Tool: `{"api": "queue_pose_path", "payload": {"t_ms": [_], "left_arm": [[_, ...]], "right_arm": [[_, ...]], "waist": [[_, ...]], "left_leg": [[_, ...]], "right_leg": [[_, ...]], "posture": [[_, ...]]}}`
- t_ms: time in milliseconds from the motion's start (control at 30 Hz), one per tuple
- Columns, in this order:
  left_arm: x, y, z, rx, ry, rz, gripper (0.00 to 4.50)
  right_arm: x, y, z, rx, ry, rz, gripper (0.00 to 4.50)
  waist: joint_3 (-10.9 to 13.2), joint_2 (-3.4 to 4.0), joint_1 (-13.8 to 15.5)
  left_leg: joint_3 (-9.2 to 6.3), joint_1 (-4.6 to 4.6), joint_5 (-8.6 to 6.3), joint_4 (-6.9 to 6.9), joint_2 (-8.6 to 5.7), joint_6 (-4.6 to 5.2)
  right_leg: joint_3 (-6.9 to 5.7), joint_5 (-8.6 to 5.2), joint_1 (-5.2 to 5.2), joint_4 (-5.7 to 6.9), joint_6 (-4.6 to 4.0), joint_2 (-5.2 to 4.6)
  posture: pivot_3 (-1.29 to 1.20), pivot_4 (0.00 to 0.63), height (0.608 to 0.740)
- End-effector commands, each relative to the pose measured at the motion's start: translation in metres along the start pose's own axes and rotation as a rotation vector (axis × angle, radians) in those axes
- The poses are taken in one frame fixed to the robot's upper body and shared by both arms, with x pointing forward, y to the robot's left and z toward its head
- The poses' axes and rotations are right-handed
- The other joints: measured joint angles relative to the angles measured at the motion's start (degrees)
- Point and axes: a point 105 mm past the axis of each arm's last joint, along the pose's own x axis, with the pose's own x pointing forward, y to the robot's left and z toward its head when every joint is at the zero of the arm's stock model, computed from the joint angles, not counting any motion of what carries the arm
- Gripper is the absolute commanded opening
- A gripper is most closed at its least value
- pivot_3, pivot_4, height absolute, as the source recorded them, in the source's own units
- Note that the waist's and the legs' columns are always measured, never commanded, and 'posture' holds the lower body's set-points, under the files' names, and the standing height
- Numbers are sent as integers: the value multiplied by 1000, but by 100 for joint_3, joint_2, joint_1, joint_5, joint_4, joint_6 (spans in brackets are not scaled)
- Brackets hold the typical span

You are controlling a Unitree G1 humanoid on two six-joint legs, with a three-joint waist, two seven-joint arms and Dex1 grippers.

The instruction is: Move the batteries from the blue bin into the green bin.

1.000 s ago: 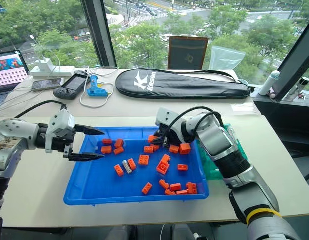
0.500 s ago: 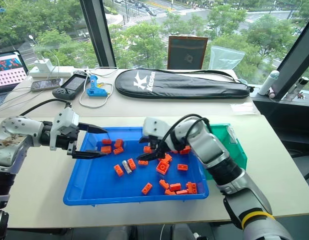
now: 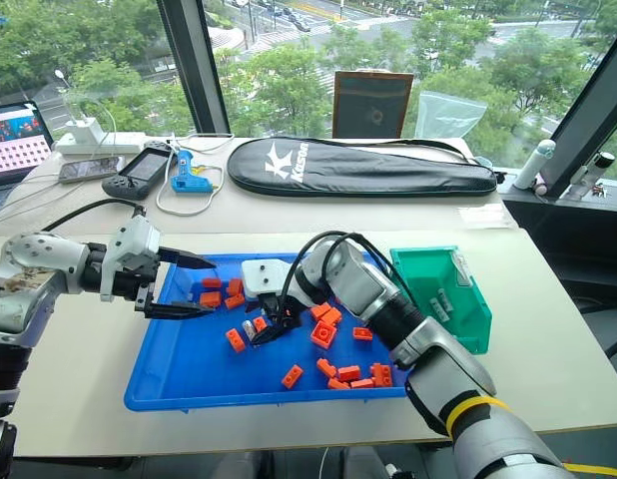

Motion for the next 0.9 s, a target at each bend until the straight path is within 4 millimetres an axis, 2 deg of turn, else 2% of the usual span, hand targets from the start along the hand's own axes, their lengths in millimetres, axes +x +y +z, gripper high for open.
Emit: {"api": "queue_pose_path", "payload": {"t_ms": [33, 200, 567, 800, 900], "left_arm": [[-10, 0, 11, 41, -12, 39, 4500], [-11, -1, 10, 37, -12, 47, 4500], [-4, -3, 7, 48, 0, 25, 4500], [-2, -1, 7, 53, -3, 20, 4500], [-1, -1, 7, 53, -5, 19, 4500]], "right_arm": [[-2, -4, 5, -47, 2, 9, 3362], [-4, -3, -8, -32, 40, 17, 3362], [-5, -5, -21, 0, 83, -2, 3362], [2, -8, -24, 29, 60, -33, 1465], [-7, -11, -22, 18, 66, -53, 1466]], "waist": [[0, 0, 4], [1, 1, 31], [1, 1, 18], [1, 2, 17], [1, 2, 17]], "left_leg": [[0, 0, 0, 0, 0, 0], [1, 0, 1, 1, -3, -2], [1, 1, 2, 0, -2, -3], [1, 1, 2, 0, -2, -3], [1, 1, 2, 0, -2, -4]], "right_leg": [[0, 0, 0, 0, 0, -1], [-1, 0, 2, -2, 0, -4], [-1, 0, 0, 1, 0, -1], [-1, 0, 1, 0, -1, -1], [-1, 0, 1, 1, -1, -1]], "posture": [[0, 150, 734], [0, 150, 734], [0, 150, 734], [0, 150, 734], [0, 150, 734]]}}
